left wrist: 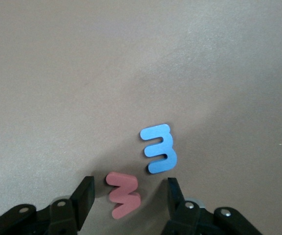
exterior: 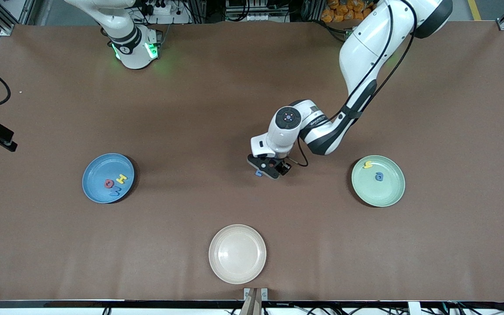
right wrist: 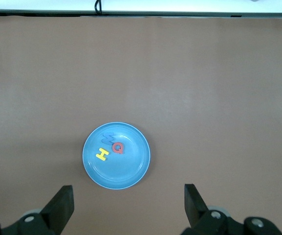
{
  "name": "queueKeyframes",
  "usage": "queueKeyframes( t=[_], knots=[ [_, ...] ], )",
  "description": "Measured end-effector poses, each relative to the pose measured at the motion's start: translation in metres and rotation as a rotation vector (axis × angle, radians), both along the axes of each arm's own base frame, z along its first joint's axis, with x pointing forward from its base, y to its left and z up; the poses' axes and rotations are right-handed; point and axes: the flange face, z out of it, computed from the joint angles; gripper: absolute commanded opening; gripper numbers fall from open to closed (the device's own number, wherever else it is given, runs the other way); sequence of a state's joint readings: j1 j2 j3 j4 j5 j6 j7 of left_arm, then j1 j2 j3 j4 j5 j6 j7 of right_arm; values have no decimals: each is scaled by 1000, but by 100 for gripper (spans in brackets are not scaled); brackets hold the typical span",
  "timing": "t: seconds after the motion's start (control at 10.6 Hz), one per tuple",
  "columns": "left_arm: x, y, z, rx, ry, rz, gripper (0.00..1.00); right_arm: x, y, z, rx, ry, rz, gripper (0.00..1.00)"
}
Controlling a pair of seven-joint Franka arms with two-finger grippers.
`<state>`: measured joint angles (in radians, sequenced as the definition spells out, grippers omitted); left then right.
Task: Sort uppercase to blue plate, lowercase to green plate
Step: 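Close the left gripper on the pink lowercase w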
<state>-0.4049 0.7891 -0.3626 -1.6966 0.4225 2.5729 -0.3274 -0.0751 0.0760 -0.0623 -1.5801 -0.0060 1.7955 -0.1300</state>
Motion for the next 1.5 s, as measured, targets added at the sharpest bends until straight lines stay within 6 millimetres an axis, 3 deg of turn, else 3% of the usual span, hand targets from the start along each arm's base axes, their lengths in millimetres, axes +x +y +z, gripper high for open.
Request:
queueKeyframes(
  t=[0.38, 0.85, 1.5],
  knots=[
    [6, 6, -1, 17, -16, -31, 59, 1, -1, -8, 2, 16, -2, 100],
    [7, 6, 0, 18, -18, -30, 45, -8, -30, -14, 10, 64, -52, 100],
    [8, 6, 2, 25, -15, -29, 27, -10, -34, -16, 13, 81, -60, 100]
  ],
)
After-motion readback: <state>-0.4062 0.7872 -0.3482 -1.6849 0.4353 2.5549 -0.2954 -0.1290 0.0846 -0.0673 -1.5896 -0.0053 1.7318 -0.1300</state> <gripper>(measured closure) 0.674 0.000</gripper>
